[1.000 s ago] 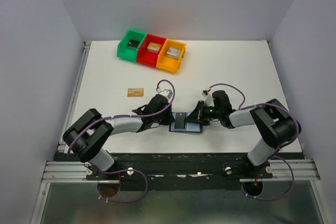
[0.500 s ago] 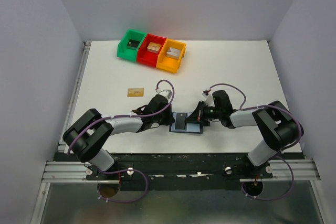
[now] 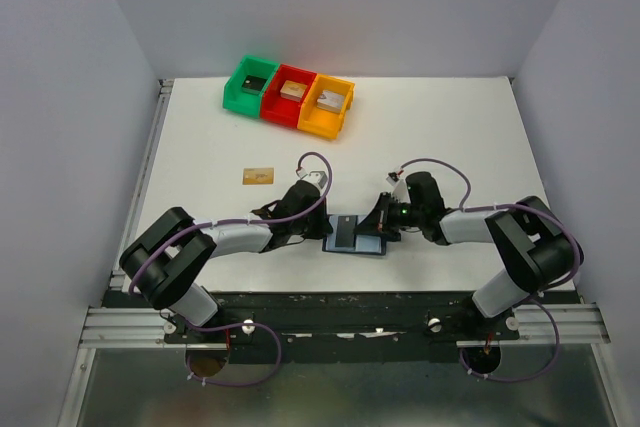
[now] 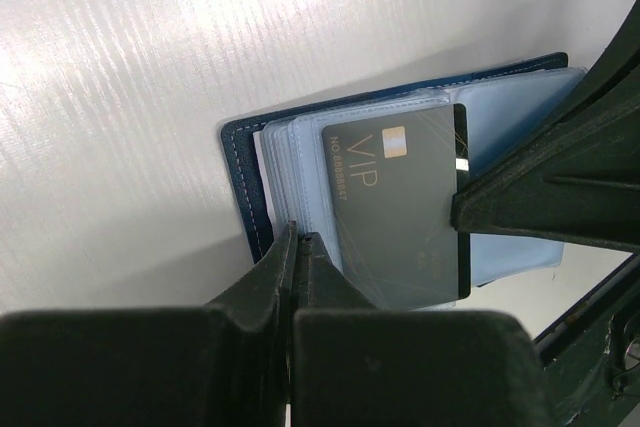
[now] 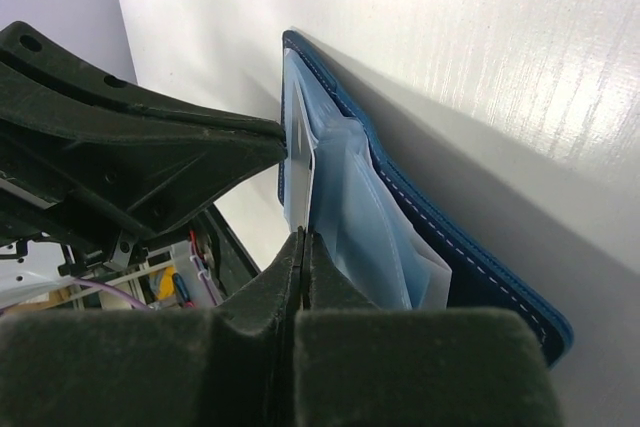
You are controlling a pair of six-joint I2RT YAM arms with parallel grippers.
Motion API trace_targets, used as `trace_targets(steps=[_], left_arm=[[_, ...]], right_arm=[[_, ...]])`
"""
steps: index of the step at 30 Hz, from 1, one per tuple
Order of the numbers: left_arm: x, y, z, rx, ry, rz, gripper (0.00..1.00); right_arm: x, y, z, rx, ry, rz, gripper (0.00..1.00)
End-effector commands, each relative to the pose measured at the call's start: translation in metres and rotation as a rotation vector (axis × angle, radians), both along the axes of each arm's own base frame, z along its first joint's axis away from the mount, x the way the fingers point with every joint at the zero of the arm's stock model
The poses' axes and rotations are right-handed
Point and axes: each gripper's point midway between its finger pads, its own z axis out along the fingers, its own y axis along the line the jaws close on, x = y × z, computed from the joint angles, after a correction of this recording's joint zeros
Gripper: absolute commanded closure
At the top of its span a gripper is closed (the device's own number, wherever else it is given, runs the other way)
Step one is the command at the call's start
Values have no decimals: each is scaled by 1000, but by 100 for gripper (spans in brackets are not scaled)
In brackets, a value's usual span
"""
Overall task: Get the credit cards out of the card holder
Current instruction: Remove the credit card from the card holder.
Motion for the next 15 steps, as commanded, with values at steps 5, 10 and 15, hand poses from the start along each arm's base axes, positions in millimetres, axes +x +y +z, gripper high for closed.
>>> trace_targets(steps=[5, 10, 15], left_arm=[[-13, 9, -20, 58, 55, -11, 100], [-14, 2, -19, 32, 54, -43, 100], [-14, -3, -18, 18, 52, -58, 100]], right_arm=[[6, 7, 17, 67, -42, 29, 84], [7, 14, 22, 123, -31, 34, 70], [9, 16, 21, 132, -23, 33, 65]])
